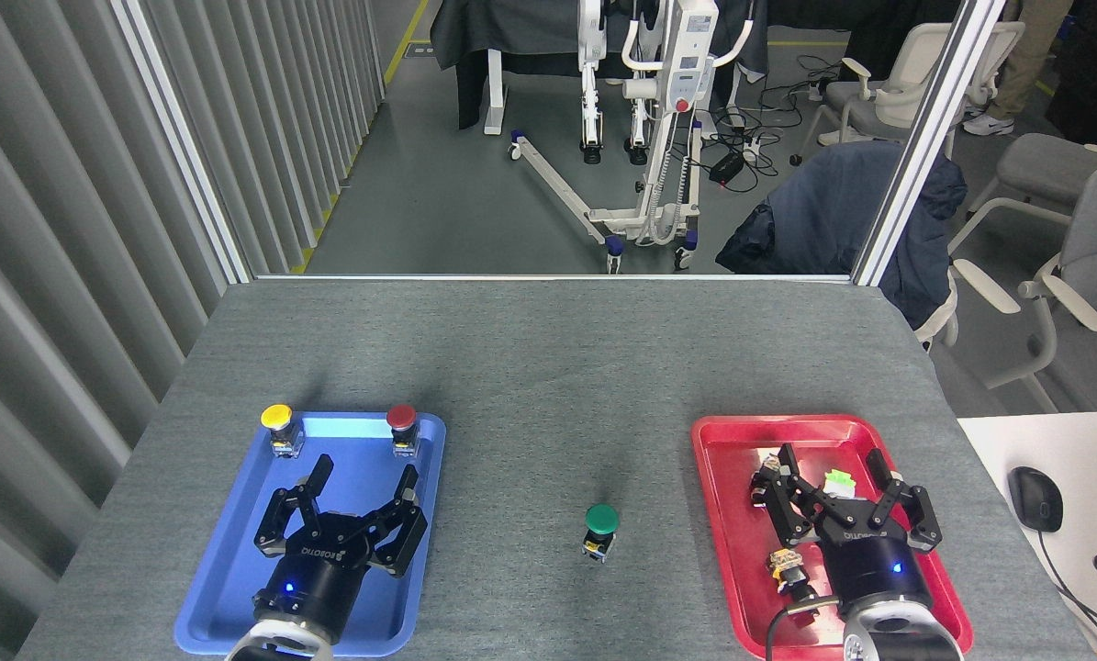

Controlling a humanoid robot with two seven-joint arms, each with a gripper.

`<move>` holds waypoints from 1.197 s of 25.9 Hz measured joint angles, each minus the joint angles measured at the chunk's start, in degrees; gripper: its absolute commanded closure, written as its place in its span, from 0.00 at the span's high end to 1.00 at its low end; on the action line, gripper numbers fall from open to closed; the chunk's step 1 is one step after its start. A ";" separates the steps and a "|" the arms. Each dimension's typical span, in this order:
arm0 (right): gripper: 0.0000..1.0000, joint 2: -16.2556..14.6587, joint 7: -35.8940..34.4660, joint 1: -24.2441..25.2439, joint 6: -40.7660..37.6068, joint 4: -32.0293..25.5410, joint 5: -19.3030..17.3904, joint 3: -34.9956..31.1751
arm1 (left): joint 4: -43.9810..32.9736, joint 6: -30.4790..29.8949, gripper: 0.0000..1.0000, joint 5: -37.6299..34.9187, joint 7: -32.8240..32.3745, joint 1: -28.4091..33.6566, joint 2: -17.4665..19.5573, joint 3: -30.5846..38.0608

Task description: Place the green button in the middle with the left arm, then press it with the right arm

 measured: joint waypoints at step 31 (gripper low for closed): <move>1.00 -0.05 0.53 -0.41 0.33 0.18 -0.03 -0.99 | 0.19 -0.06 0.98 -0.01 -0.17 -0.02 -0.15 0.03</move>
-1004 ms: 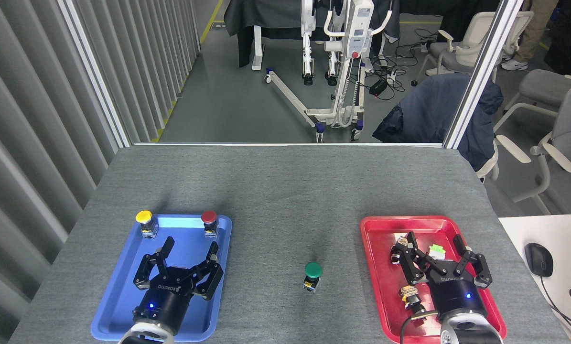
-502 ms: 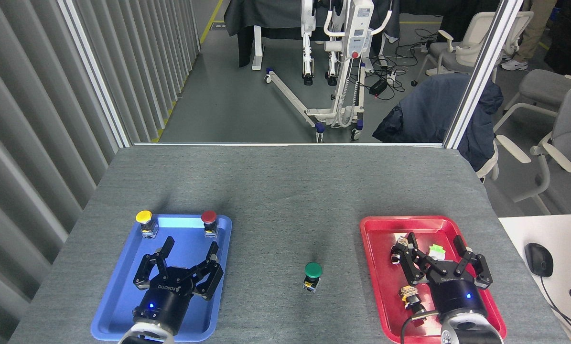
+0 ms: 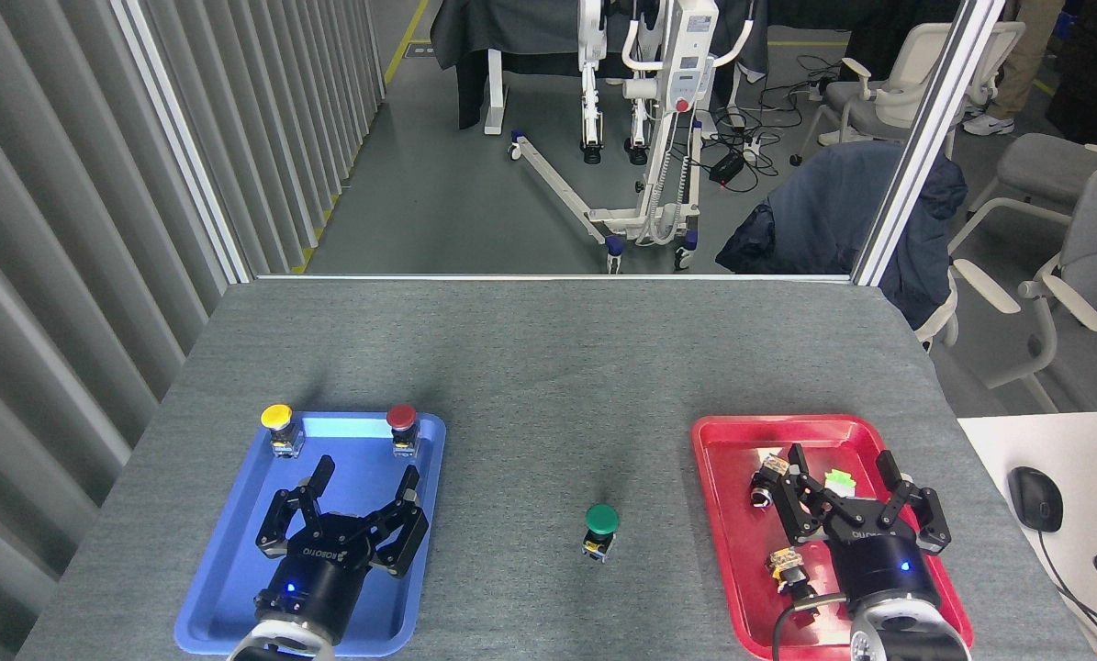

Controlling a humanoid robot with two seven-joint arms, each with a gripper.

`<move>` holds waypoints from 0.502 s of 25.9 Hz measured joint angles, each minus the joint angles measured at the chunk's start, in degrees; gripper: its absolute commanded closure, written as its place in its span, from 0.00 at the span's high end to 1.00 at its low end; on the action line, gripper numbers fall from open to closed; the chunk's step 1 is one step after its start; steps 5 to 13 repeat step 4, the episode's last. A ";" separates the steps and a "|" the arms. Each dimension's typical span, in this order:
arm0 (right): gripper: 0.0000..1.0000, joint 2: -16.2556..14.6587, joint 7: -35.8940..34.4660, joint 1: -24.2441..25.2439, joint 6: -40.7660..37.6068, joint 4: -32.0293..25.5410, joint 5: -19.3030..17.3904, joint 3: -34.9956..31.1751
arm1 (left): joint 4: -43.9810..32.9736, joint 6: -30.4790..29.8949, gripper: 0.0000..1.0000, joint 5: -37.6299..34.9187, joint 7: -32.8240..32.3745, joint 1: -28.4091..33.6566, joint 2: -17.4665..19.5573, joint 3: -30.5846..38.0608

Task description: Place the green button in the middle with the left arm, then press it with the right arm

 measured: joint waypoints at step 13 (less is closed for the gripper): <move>1.00 0.17 0.31 -0.19 -0.11 0.00 -0.02 -0.04 | -0.11 -0.03 0.98 0.00 -0.53 0.00 -0.01 0.01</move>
